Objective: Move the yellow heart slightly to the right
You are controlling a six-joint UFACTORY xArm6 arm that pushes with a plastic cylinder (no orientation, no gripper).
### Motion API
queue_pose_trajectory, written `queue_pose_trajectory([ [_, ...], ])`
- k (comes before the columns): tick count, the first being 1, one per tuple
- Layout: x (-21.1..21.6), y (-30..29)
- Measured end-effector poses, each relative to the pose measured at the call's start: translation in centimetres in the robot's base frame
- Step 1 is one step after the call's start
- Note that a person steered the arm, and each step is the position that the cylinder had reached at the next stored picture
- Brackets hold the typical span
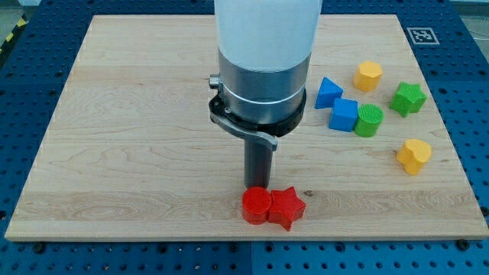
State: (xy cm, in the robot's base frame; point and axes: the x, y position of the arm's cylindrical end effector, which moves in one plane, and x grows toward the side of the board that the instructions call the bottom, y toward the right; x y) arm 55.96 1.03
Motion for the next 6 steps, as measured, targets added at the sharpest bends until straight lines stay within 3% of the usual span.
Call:
queue_pose_trajectory([
  [1,-0.6,0.0],
  [2,-5.5,-0.1],
  [3,-6.1,-0.1],
  [4,-6.0,0.0],
  [6,-1.0,4.3],
])
